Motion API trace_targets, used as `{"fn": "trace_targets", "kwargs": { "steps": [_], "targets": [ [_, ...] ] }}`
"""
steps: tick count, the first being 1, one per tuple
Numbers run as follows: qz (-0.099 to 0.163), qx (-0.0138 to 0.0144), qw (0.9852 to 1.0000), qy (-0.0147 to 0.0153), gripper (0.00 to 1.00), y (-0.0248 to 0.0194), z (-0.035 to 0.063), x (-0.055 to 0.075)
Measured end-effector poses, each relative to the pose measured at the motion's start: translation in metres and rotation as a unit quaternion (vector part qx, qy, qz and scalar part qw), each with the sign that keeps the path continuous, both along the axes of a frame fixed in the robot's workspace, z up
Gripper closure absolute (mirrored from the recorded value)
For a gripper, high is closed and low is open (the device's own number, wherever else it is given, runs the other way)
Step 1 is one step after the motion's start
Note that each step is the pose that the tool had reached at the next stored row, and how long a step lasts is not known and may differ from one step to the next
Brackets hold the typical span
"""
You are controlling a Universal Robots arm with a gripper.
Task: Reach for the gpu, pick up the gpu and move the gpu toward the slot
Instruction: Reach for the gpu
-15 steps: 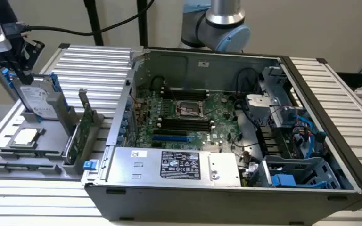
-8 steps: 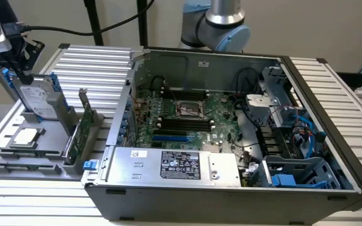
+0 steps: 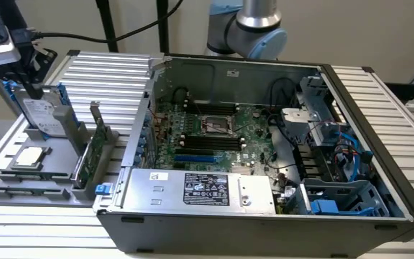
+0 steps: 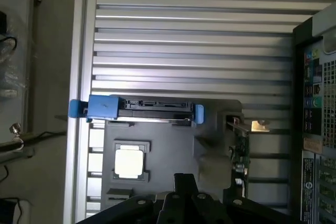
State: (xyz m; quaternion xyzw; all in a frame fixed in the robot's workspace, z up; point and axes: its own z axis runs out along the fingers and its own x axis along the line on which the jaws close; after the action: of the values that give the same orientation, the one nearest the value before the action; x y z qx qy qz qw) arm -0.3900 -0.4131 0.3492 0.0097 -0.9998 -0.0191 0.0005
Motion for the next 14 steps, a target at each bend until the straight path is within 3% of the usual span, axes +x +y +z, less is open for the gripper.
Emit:
{"fn": "trace_targets", "kwargs": {
  "steps": [14],
  "targets": [
    [0.0, -0.0003, 1.0, -0.0001, 0.89, -0.025, -0.0052, 0.054]
  ]
}}
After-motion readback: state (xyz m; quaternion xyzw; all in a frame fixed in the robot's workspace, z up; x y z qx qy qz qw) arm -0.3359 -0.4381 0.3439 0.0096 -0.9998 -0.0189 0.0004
